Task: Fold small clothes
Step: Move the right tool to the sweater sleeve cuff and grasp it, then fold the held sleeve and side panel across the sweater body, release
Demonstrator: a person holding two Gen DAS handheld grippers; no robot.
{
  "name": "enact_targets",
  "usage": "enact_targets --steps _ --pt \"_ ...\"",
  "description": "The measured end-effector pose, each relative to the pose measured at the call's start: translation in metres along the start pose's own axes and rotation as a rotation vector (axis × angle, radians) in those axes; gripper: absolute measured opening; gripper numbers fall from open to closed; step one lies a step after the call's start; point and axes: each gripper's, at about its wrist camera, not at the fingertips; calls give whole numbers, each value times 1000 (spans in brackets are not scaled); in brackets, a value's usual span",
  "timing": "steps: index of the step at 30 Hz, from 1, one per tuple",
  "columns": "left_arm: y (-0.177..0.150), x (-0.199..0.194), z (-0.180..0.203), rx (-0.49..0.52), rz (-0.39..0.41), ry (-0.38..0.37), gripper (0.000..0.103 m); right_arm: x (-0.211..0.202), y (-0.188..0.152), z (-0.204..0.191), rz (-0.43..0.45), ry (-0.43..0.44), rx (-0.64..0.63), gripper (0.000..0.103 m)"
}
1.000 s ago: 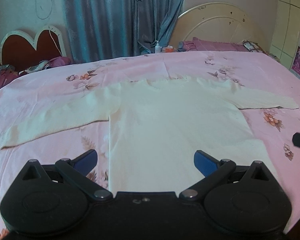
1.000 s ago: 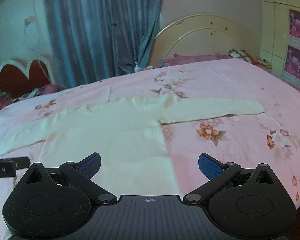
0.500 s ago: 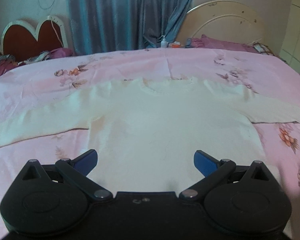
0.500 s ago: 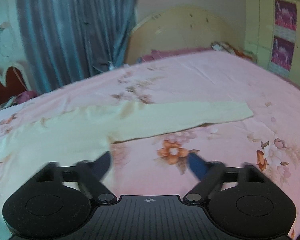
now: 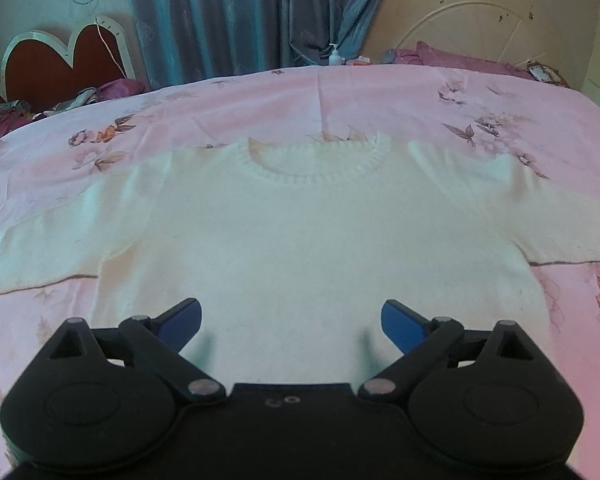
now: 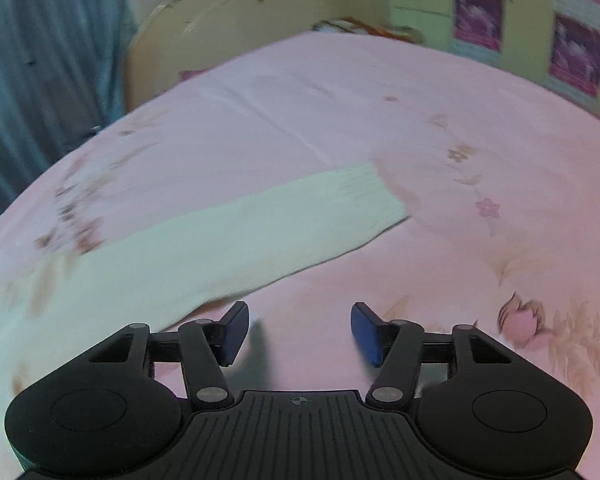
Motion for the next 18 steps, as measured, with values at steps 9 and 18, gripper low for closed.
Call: enact_targets --steps 9,18 --pt "14 23 8 1 -18 13 87 27 25 16 41 -18 79 34" --pt "20 33 11 2 -32 9 75 33 26 16 78 46 62 6"
Point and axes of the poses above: each gripper's, at about its wrist camera, not at the fingertips, and x roughly the way its jaws point, z to its right, y to its top, and after that the axes turned 8 degrees about -y, right-handed
